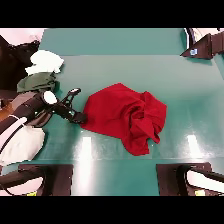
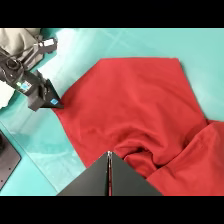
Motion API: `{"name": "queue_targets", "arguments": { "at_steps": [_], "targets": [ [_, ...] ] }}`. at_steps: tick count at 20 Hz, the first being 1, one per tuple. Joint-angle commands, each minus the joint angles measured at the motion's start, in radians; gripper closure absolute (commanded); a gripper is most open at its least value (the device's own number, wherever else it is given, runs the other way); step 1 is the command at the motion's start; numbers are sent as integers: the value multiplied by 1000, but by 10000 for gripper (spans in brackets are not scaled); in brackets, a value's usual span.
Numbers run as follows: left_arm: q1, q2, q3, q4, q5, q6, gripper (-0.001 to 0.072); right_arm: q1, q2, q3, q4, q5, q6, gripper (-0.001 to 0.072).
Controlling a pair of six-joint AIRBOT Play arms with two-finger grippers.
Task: Fold the shirts.
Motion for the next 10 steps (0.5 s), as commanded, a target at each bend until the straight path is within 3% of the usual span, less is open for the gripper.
{"name": "queue_targets", "arguments": {
  "at_steps": [1, 5, 8, 9, 10],
  "targets": [
    [-38, 3, 18, -12, 36, -45, 683, 2, 13, -34, -30, 5, 56, 696],
    [-38, 10, 161, 32, -53, -49, 683, 130, 127, -304, -471, -86, 144, 696],
    [-38, 10, 262, 34, -71, -46, 683, 304, 243, -580, -513, -296, 158, 693],
    [-38, 10, 282, 35, -72, -46, 683, 373, 275, -667, -514, -371, 158, 631],
    [-38, 10, 294, 35, -75, -46, 683, 438, 298, -741, -514, -431, 157, 358]
  ]
}}
